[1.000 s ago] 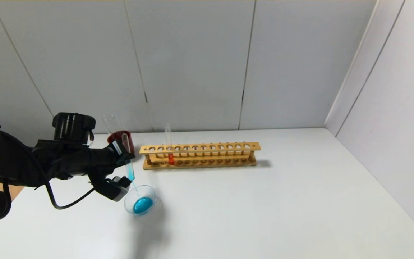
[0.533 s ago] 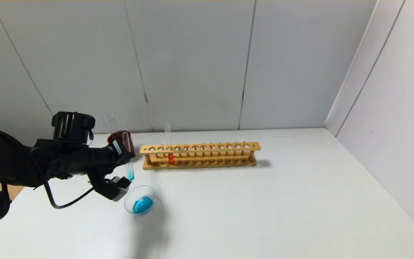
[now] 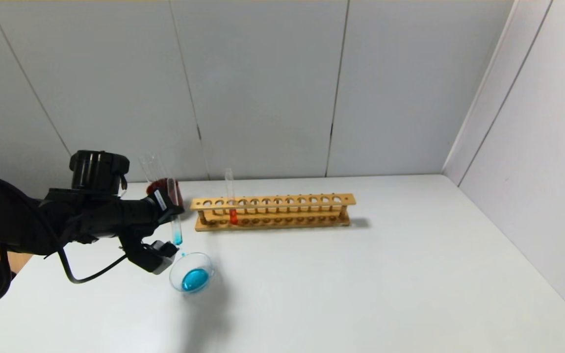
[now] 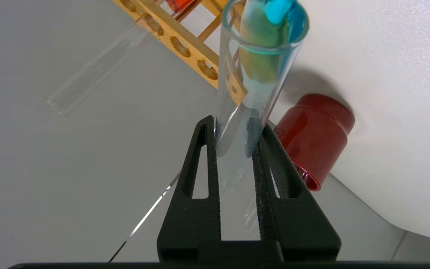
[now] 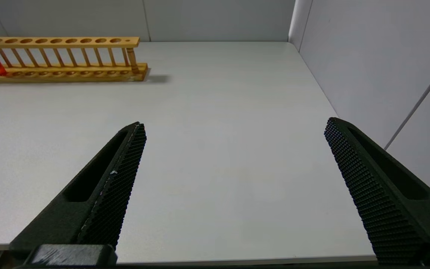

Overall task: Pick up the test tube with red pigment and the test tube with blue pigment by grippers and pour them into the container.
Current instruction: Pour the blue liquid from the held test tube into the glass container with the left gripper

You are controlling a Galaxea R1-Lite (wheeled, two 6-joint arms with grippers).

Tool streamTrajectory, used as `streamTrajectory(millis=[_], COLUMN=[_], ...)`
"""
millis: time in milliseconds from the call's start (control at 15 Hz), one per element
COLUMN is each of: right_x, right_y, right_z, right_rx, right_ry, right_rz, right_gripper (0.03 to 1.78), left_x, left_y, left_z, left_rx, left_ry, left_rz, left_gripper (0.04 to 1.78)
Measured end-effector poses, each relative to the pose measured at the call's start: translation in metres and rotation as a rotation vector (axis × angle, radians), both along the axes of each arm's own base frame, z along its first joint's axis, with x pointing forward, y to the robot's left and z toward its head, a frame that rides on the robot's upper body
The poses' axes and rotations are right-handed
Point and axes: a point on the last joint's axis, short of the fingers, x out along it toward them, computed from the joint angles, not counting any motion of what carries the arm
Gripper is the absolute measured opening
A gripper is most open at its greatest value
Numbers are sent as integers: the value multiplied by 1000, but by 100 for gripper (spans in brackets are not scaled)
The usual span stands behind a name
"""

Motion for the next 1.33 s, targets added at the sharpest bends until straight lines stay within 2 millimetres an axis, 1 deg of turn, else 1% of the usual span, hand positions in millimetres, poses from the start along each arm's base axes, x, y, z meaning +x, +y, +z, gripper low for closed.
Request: streamTrajectory(millis=[1333], right_x=[0], right_y=[0], right_z=[0], right_rx=[0], right_ry=[0], right_rz=[0], right_gripper=[175], left_x=[-3], left_y=[-5], left_z=[7], left_rx=[65], left_ry=[-47], left_rz=[-23], left_gripper=[32])
